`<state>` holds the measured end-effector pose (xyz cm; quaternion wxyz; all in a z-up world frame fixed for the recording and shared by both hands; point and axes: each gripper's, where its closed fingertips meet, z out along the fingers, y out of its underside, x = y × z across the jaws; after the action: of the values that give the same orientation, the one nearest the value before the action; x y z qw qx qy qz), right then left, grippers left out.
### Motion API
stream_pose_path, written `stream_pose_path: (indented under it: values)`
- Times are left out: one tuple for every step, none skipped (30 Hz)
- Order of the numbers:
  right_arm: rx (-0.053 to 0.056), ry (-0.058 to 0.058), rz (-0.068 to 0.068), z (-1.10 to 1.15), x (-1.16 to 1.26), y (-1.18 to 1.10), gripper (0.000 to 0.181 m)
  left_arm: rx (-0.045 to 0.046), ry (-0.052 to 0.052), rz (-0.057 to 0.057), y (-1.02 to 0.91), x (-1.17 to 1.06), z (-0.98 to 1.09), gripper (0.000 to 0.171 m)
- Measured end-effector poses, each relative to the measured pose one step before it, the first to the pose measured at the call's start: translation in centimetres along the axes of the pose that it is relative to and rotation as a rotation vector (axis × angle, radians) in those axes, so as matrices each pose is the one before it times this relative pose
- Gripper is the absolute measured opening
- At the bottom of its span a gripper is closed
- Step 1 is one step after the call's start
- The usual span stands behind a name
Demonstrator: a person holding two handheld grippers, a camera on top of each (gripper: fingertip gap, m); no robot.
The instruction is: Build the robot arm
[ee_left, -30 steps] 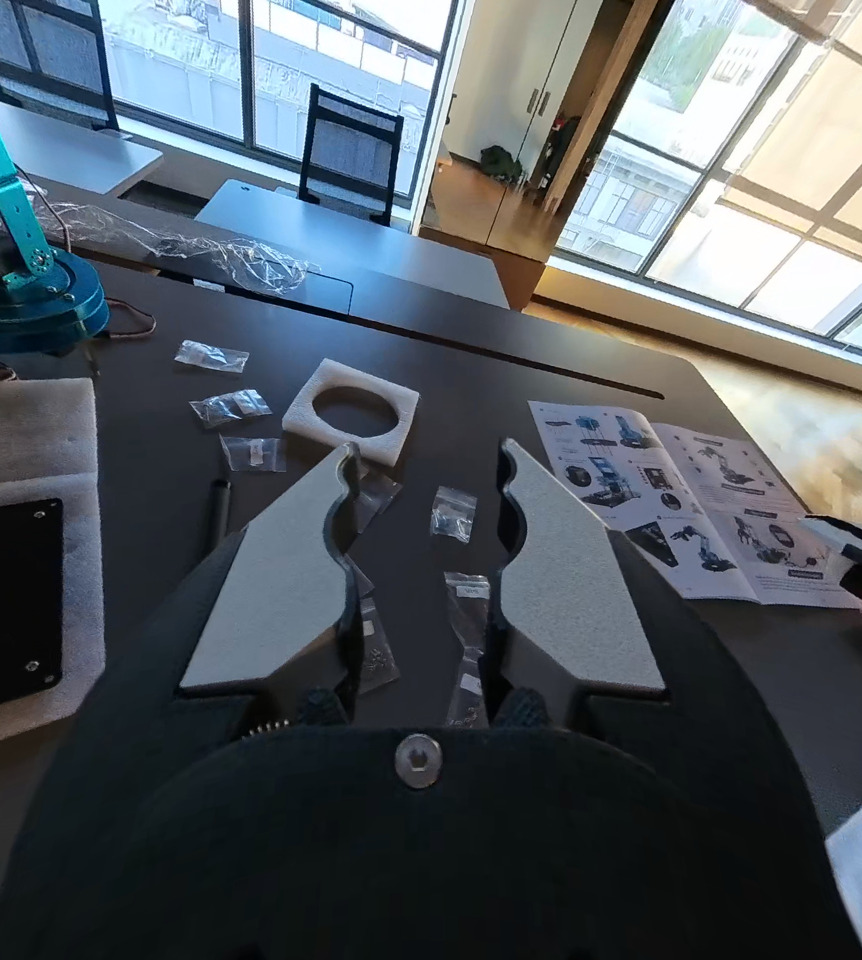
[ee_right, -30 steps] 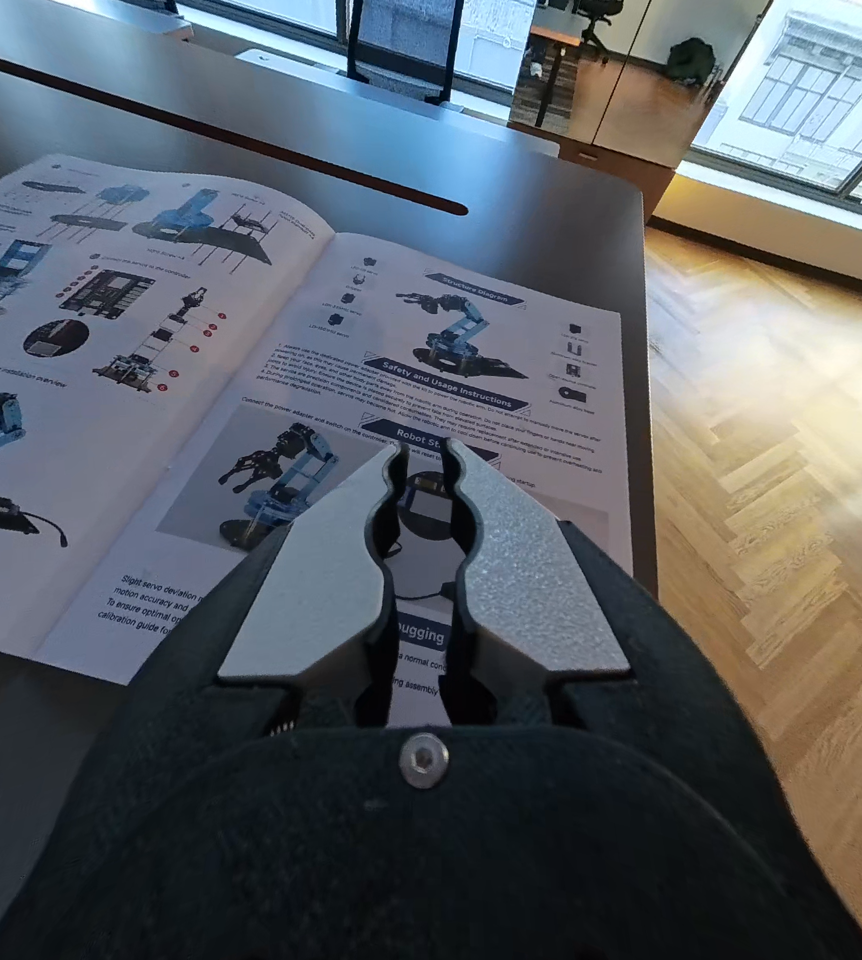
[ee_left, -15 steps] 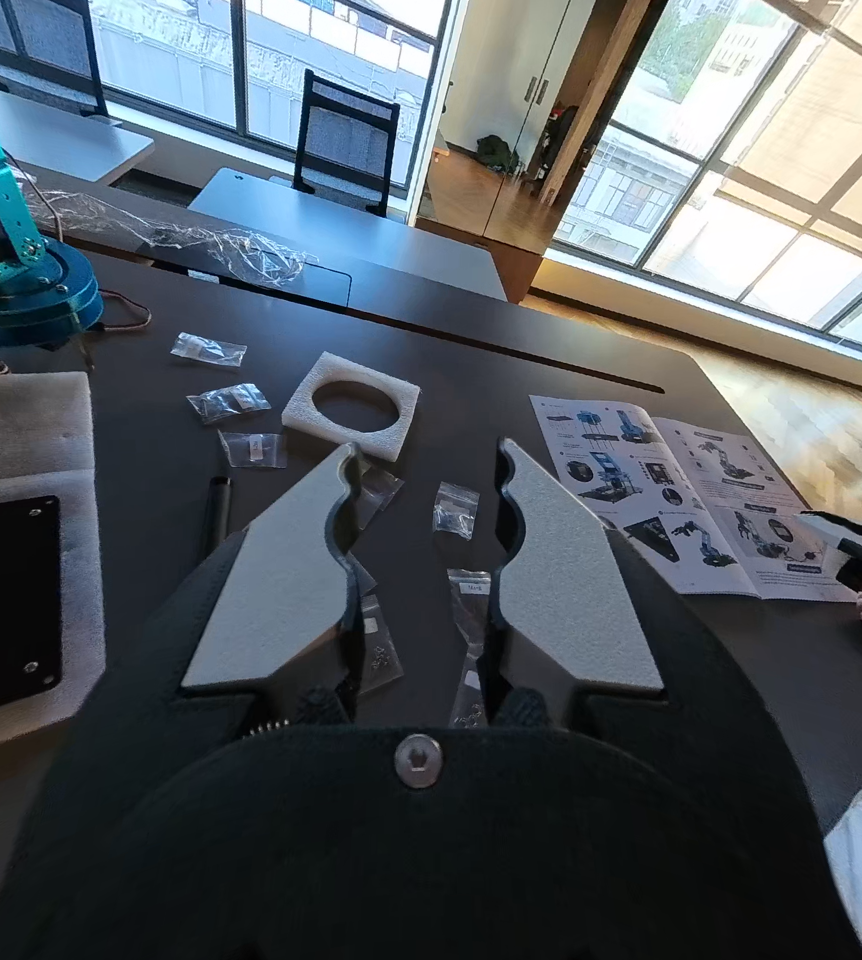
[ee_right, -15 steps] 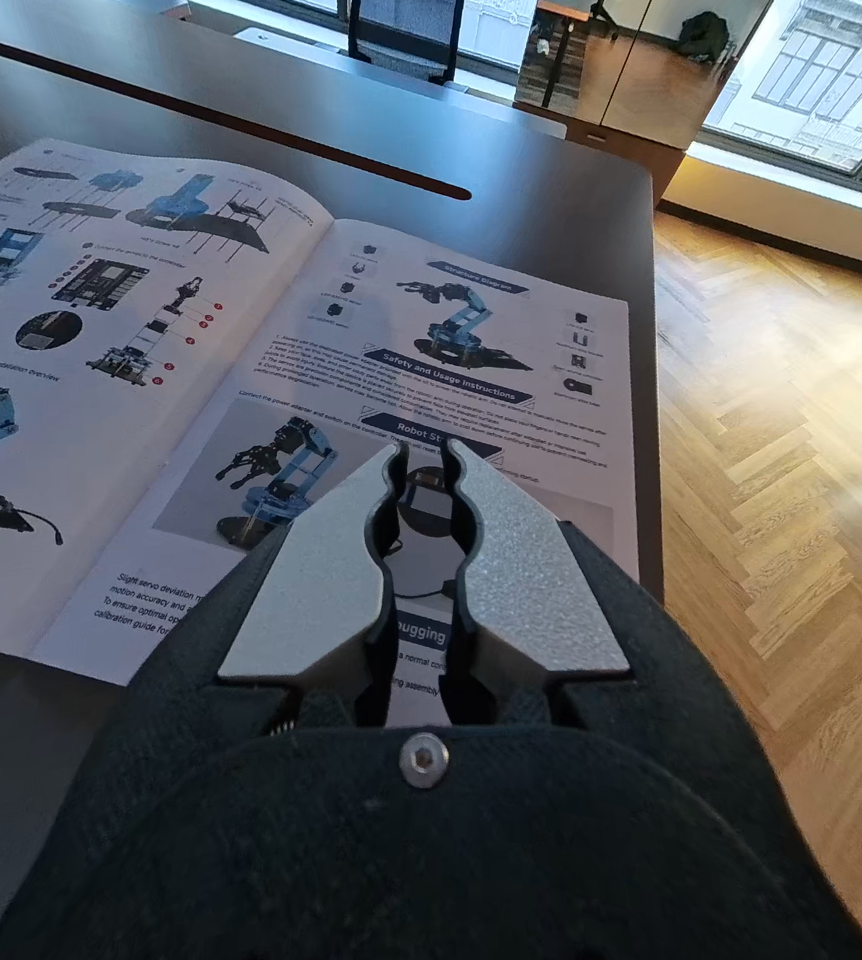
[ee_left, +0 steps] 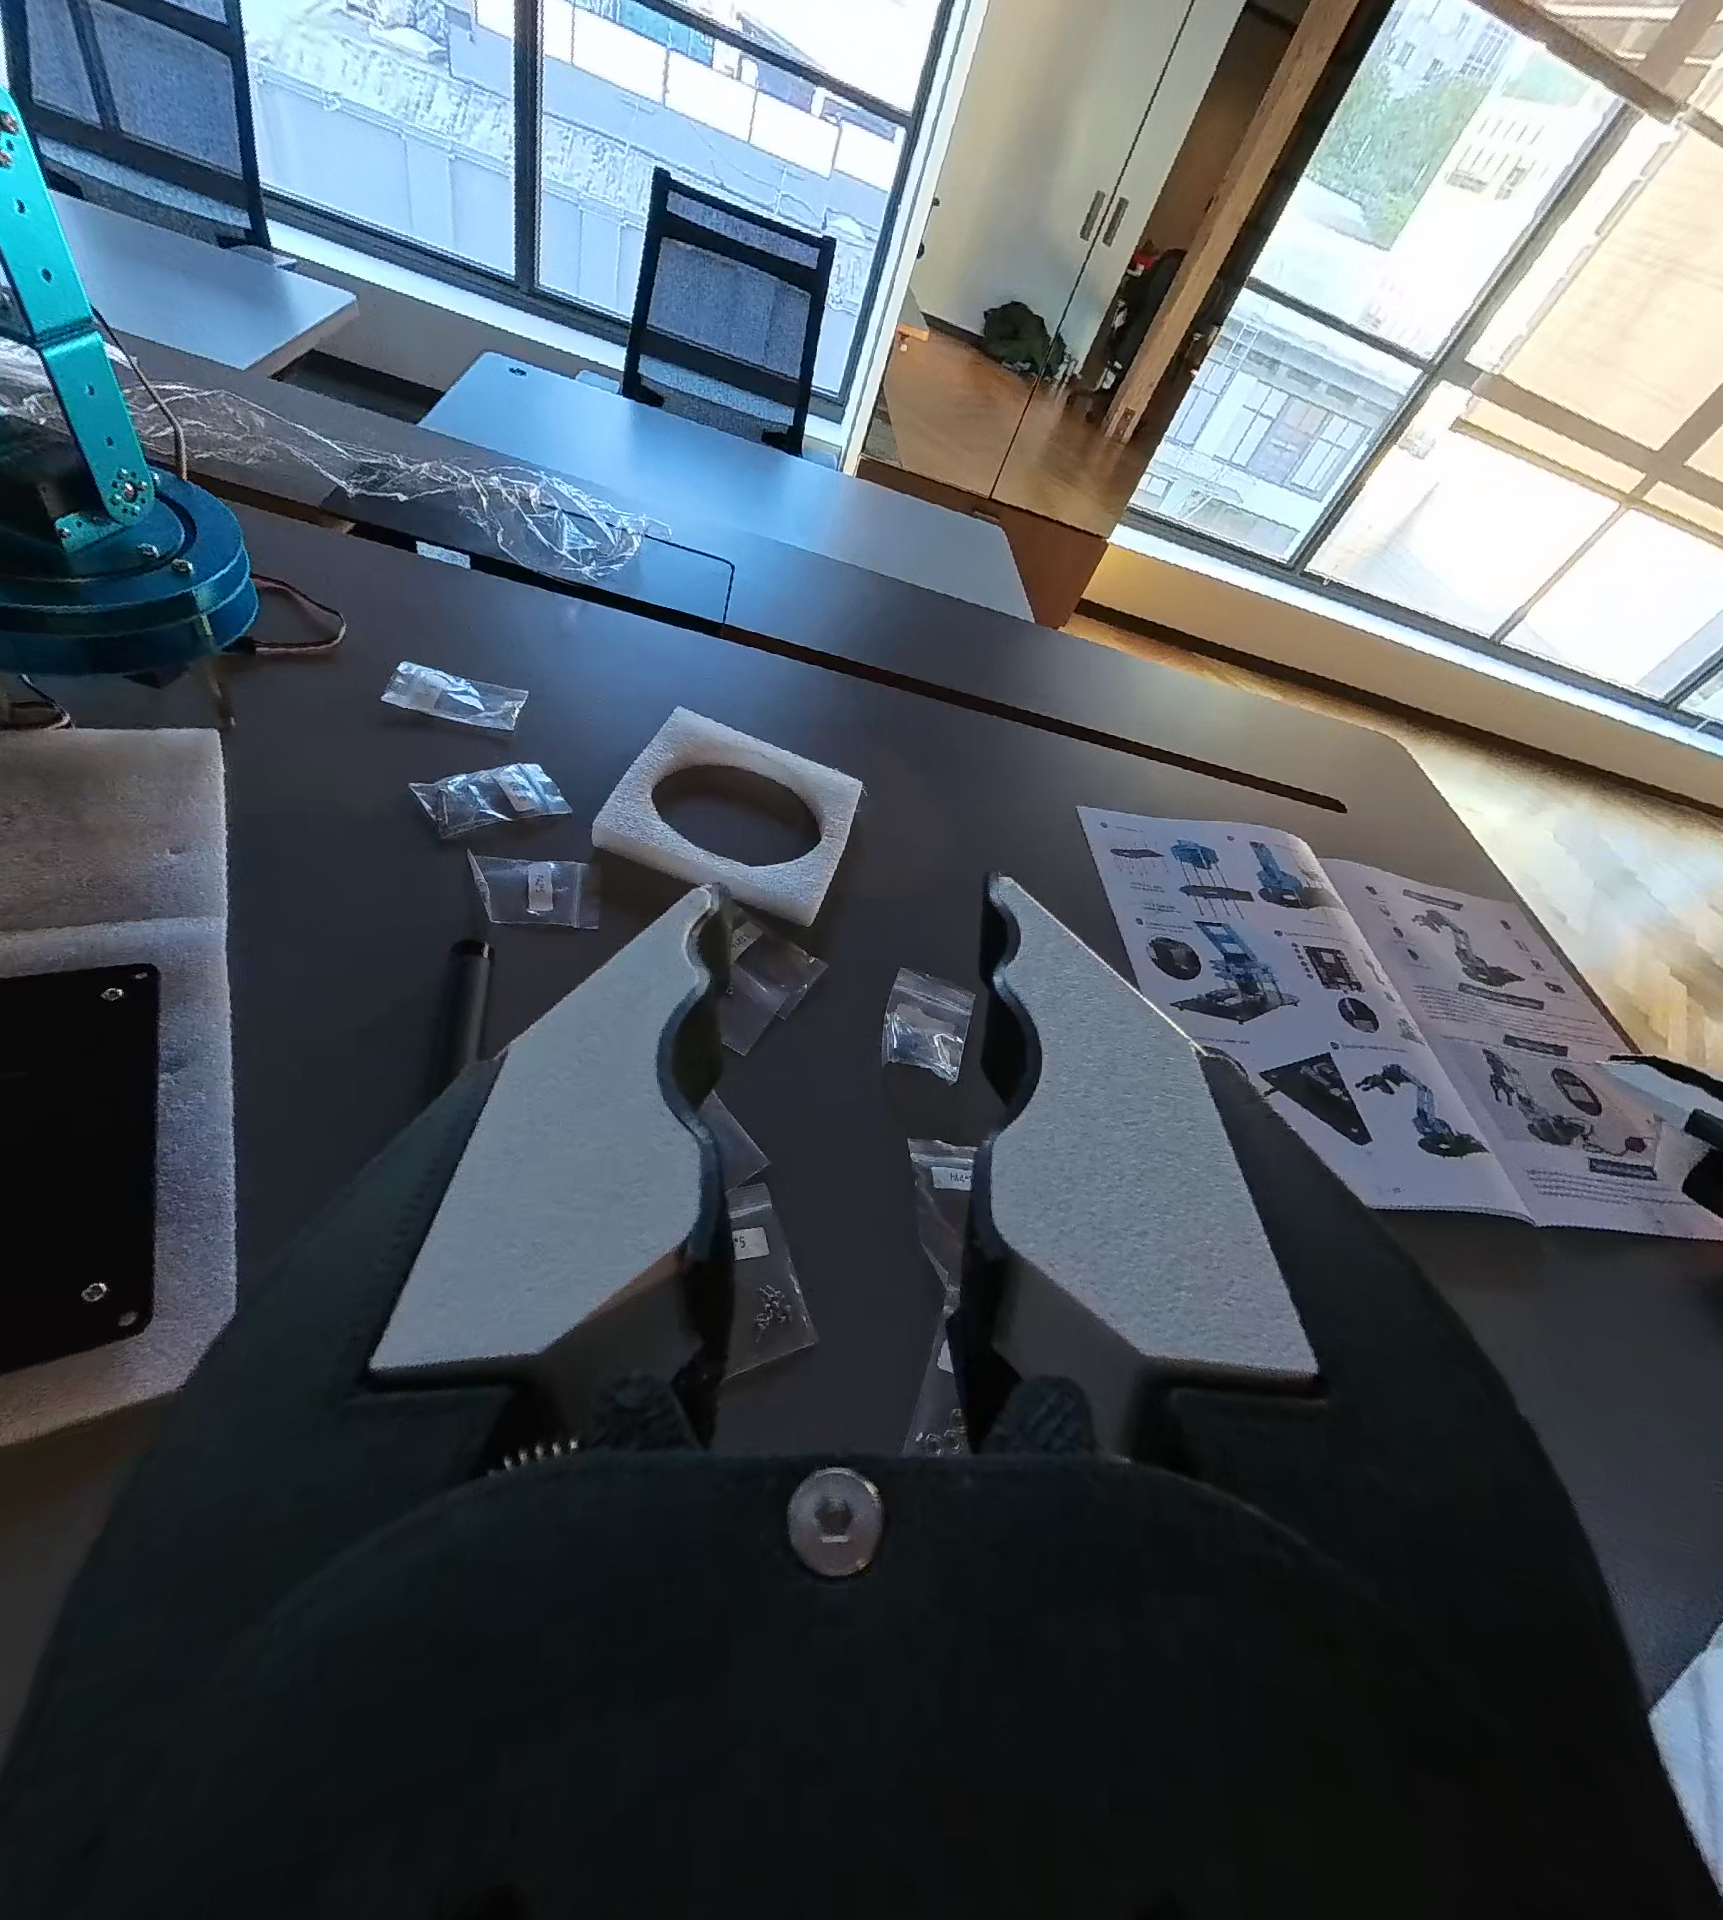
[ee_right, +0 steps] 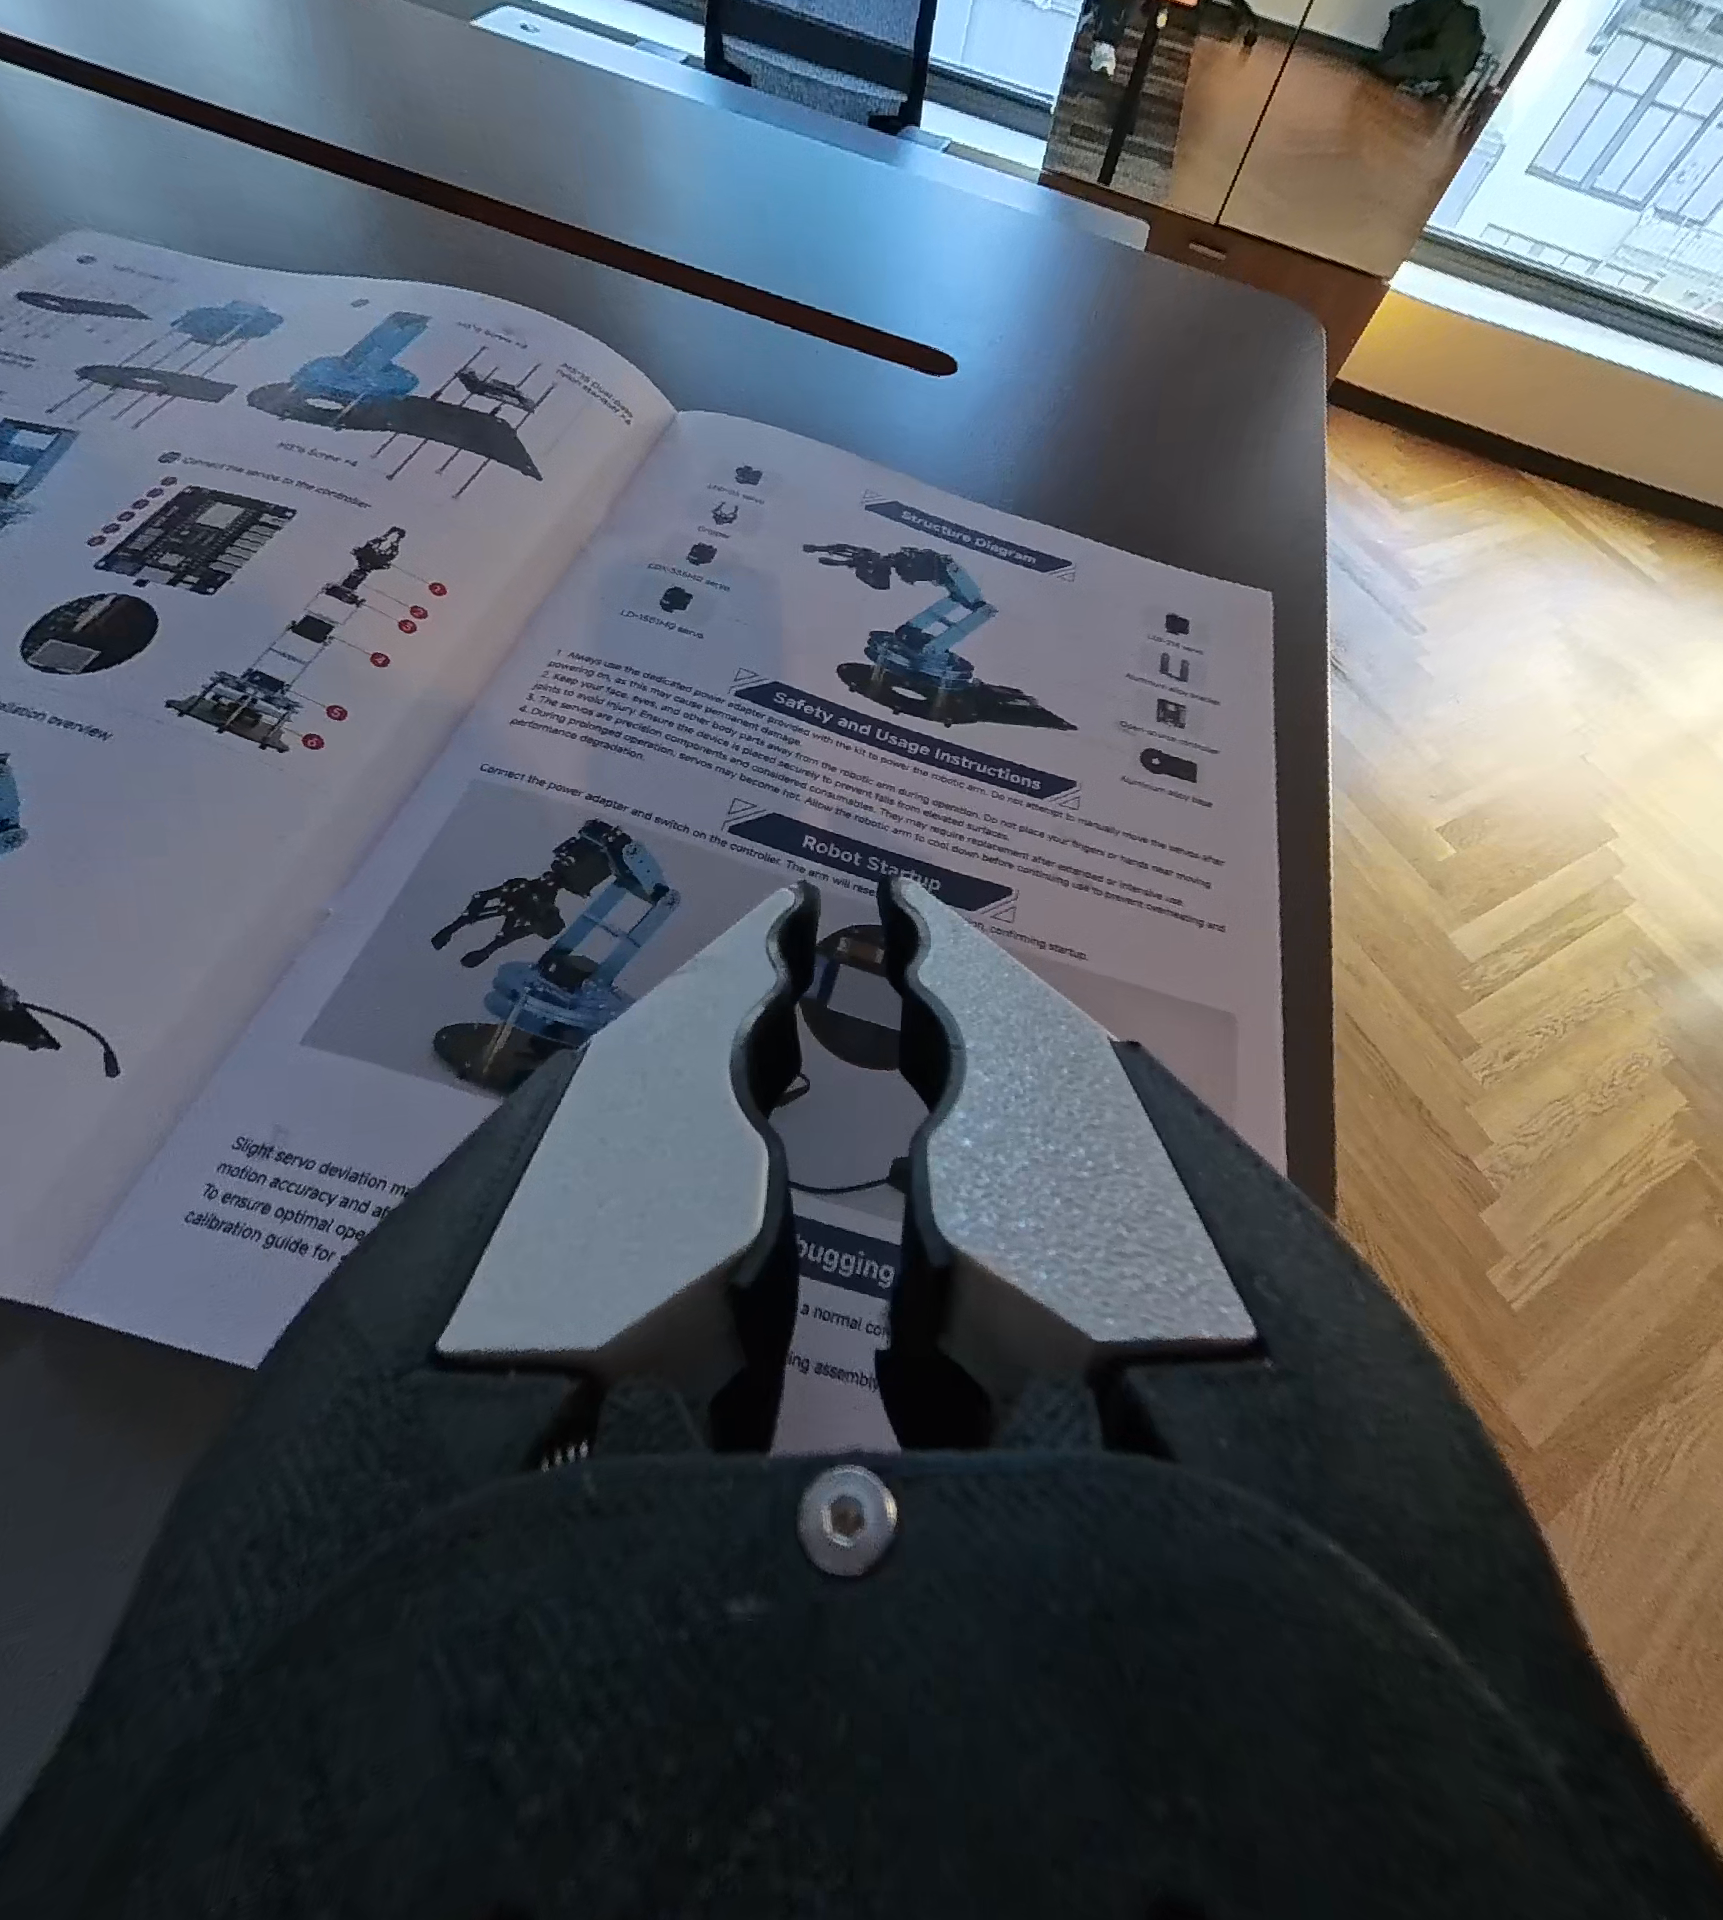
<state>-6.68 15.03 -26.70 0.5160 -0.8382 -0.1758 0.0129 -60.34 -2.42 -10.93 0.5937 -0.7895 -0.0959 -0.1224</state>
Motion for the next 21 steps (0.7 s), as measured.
stream_pose_path:
  values:
    - [0.0003,0.0008,-0.0018,-0.004,-0.013,0.003,0.011,0.00013,0.0005,-0.0017,0.034,-0.021,-0.020,0.045]
    - [0.0010,0.0003,-0.0019,-0.019,-0.009,-0.017,0.010,0.00005,0.0006,-0.0021,0.035,-0.018,-0.020,0.045]
    - [0.0001,-0.0001,-0.0019,0.003,-0.021,0.003,0.010,0.00005,0.0012,-0.0022,0.026,-0.006,-0.023,0.044]
    - [-0.0001,0.0002,-0.0017,-0.003,-0.017,-0.003,0.010,-0.00034,0.0012,-0.0017,0.022,0.003,-0.018,0.044]
    - [0.0001,0.0004,-0.0012,0.001,-0.010,0.006,0.010,-0.00045,0.0002,-0.0008,0.021,-0.004,-0.030,0.044]
    - [-0.0014,-0.0001,-0.0010,0.012,-0.007,0.005,0.010,-0.00020,-0.0007,0.0000,0.008,-0.019,-0.031,0.044]
    - [-0.0020,-0.0008,-0.0009,0.017,-0.020,0.031,0.010,-0.00030,-0.0006,-0.0001,0.003,-0.004,-0.034,0.044]
    - [-0.0011,-0.0001,-0.0004,0.008,-0.006,0.017,0.010,-0.00047,-0.0002,-0.0007,0.015,-0.007,-0.043,0.044]
    - [0.0003,0.0002,0.0001,-0.002,0.004,-0.013,0.009,-0.00044,-0.0002,-0.0011,-0.001,-0.011,-0.036,0.044]
    - [0.0002,0.0000,0.0011,-0.002,0.012,0.002,0.009,-0.00042,-0.0003,-0.0008,0.008,-0.018,-0.033,0.044]
    - [-0.0009,-0.0006,0.0014,0.007,0.006,0.010,0.009,-0.00030,-0.0009,-0.0001,0.003,-0.018,-0.044,0.044]
    - [-0.0015,-0.0006,0.0006,0.018,0.005,0.020,0.009,0.00055,-0.0012,-0.0003,0.000,-0.034,-0.046,0.044]
    - [-0.0015,-0.0001,-0.0004,0.014,-0.004,0.018,0.009,0.00220,-0.0006,-0.0017,-0.026,-0.035,-0.045,0.044]
    - [-0.0010,0.0000,-0.0006,0.006,-0.011,0.004,0.009,0.00337,0.0005,-0.0029,-0.046,-0.021,-0.038,0.044]
    - [-0.0006,-0.0001,-0.0003,0.005,0.003,0.004,0.009,0.00303,0.0006,-0.0031,-0.036,-0.030,-0.039,0.043]
    - [-0.0001,0.0002,0.0000,-0.001,0.003,0.001,0.009,0.00196,0.0003,-0.0029,-0.023,-0.026,-0.026,0.043]
    - [-0.0002,-0.0001,0.0001,-0.001,-0.002,0.002,0.009,0.00115,0.0000,-0.0024,0.003,-0.040,-0.017,0.043]
    - [-0.0009,-0.0003,0.0003,0.016,-0.002,0.012,0.009,0.00073,-0.0006,-0.0017,0.015,-0.044,-0.029,0.043]
    - [-0.0010,-0.0004,0.0006,0.000,0.003,0.012,0.009,0.00065,-0.0011,-0.0011,0.011,-0.033,-0.021,0.043]
    - [-0.0003,-0.0005,0.0005,0.005,0.003,0.002,0.009,0.00040,-0.0006,-0.0008,0.017,-0.029,-0.032,0.042]
    - [-0.0002,0.0001,0.0000,-0.001,0.002,0.002,0.009,-0.00001,-0.0006,-0.0004,0.023,-0.022,-0.025,0.042]
